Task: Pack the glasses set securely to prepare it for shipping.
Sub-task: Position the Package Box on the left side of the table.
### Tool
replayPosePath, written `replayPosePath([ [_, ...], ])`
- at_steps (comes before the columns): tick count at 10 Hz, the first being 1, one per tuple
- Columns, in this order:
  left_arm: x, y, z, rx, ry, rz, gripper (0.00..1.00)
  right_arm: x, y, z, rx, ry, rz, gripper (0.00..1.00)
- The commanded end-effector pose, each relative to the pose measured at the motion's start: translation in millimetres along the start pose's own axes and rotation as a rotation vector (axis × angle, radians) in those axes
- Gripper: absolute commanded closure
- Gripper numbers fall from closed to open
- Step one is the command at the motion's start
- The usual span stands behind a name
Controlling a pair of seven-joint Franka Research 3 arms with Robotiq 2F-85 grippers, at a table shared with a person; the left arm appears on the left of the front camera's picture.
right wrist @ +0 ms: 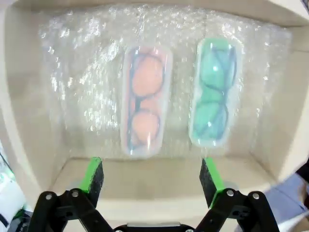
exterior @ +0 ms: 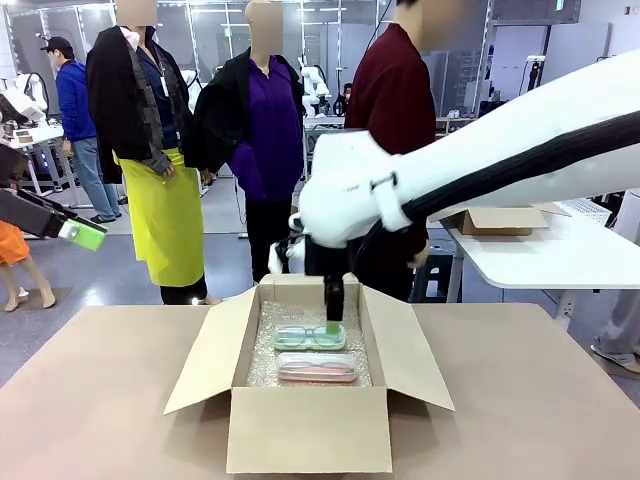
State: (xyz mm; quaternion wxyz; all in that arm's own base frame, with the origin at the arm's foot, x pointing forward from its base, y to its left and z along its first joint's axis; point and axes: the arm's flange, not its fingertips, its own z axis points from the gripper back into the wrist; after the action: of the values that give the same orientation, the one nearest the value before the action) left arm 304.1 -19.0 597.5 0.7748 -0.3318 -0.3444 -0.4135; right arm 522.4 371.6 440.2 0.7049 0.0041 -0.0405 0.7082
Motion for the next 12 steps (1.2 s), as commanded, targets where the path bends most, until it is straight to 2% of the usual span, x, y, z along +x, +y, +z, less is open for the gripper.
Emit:
replayPosePath([
  [1,-9,22,-7,-0.018,-0.048,0.217,0.00,-58,28,26,-0.019,-0.046,0.023,0.00],
  [3,-23,50,-23,0.006,-0.041,0.373,0.00,-113,52,57,-0.127,-0.090,0.029,0.00],
  [4,-26,62,-28,0.033,-0.036,0.433,0.00,-141,62,67,-0.145,-0.158,0.015,0.00],
  [5,-29,75,-35,0.083,0.002,0.498,0.00,-175,71,73,-0.176,-0.217,0.002,0.00],
  [6,-32,86,-45,0.070,0.043,0.570,0.00,-206,77,73,-0.209,-0.229,-0.063,0.00],
  [7,-35,98,-56,0.105,0.099,0.602,0.00,-232,84,75,-0.222,-0.240,-0.113,0.00],
  [8,-35,107,-65,0.139,0.137,0.622,0.00,-254,92,78,-0.216,-0.224,-0.225,0.00],
  [9,-34,115,-71,0.181,0.152,0.612,0.00,-272,100,82,-0.213,-0.225,-0.298,0.00],
  [11,-38,127,-84,0.200,0.180,0.628,0.00,-308,113,84,-0.180,-0.311,-0.360,0.00],
  [12,-42,132,-88,0.223,0.195,0.633,0.00,-324,117,79,-0.147,-0.346,-0.443,0.00],
])
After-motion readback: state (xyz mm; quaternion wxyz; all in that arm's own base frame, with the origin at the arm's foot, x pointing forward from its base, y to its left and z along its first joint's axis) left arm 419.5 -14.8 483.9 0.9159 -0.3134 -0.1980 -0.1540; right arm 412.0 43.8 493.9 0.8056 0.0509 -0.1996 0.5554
